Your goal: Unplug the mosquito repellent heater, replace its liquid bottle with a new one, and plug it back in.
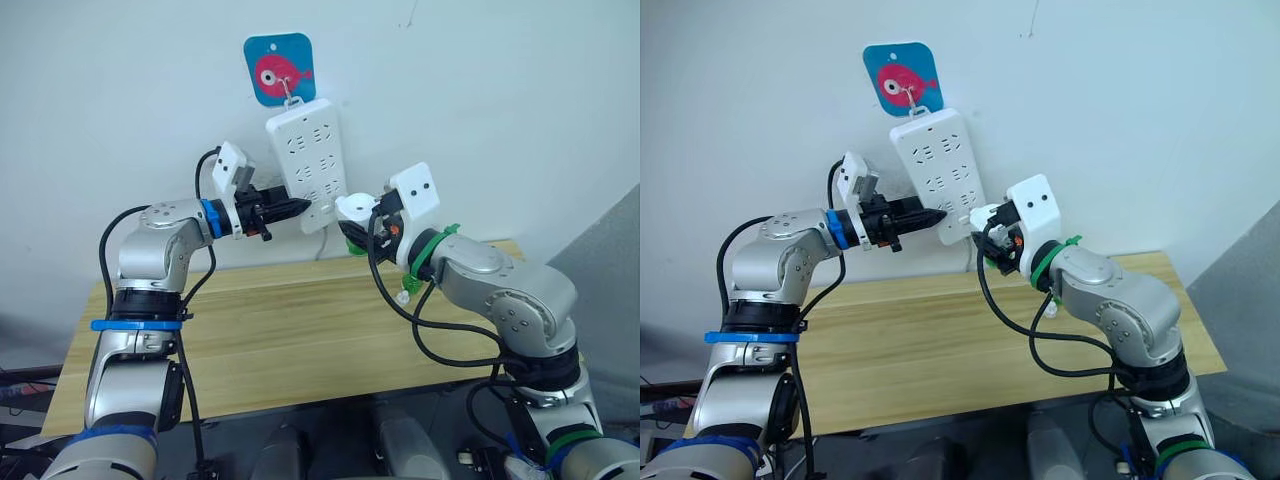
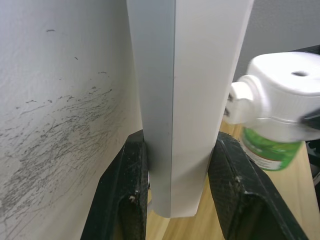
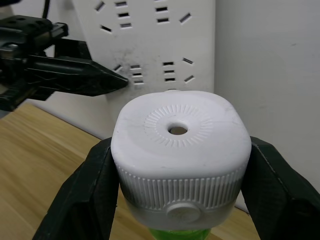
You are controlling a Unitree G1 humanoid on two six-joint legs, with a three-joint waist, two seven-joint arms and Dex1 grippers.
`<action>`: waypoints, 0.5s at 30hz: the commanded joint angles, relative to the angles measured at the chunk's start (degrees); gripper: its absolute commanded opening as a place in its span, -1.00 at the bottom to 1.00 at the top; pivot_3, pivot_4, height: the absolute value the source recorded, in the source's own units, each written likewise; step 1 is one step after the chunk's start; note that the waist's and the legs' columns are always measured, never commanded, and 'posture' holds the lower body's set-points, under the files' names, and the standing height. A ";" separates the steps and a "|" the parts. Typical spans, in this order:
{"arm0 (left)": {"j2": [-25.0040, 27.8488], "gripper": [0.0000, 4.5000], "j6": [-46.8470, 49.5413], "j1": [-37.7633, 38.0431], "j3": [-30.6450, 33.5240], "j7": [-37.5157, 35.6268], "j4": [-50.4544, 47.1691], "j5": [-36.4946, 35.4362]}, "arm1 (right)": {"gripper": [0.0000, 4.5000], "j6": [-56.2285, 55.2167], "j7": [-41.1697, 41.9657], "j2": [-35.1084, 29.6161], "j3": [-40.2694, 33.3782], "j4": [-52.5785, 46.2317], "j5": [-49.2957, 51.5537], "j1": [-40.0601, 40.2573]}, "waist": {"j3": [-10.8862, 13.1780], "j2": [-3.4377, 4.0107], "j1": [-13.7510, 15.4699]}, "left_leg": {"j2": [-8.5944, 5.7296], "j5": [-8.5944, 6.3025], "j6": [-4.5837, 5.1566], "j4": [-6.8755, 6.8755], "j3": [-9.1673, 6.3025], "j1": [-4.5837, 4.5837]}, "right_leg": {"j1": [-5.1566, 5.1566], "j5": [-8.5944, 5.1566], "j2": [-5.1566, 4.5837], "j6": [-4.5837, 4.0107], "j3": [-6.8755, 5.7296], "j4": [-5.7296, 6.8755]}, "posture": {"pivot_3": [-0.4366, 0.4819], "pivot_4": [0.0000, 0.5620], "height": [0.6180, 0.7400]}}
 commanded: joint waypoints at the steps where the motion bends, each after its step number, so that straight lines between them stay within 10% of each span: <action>1: 0.45 -0.43 0.38 0.25 -1.19 -0.81 -1.98 -0.58 | 0.33 -1.40 1.20 0.86 -0.90 -2.12 -1.39 -2.15 | 0.00 0.00 -0.01 | 0.00 0.00 0.00 0.00 0.00 -0.02 | -0.03 0.00 -0.01 0.00 0.00 0.02 | -0.55 -0.48 0.84; 15: 0.16 -0.43 -0.92 0.32 -1.53 0.23 -1.56 -0.04 | 0.33 1.00 3.41 2.45 -0.51 -1.55 -5.32 -4.88 | 0.00 0.00 -0.06 | -0.04 0.00 0.00 0.02 -0.01 -0.02 | -0.03 0.00 -0.07 -0.01 -0.03 0.07 | -0.54 -0.48 0.84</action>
